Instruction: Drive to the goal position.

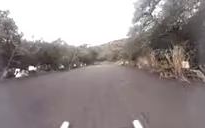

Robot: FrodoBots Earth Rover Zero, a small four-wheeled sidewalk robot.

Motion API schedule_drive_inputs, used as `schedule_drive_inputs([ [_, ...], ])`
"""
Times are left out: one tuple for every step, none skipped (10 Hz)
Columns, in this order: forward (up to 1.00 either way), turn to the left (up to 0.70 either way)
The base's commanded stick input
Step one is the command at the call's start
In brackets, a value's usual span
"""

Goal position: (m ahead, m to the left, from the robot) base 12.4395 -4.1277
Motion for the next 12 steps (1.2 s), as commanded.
schedule_drive_inputs([
  [0.5,0.0],
  [0.5,0.0],
  [0.5,0.0],
  [0.5,0.0],
  [0.5,0.0],
  [0.5,0.0],
  [0.5,0.0],
  [0.5,0.0],
  [0.5,0.0],
  [0.5,0.0],
  [0.5,0.0],
  [0.5,0.0],
])
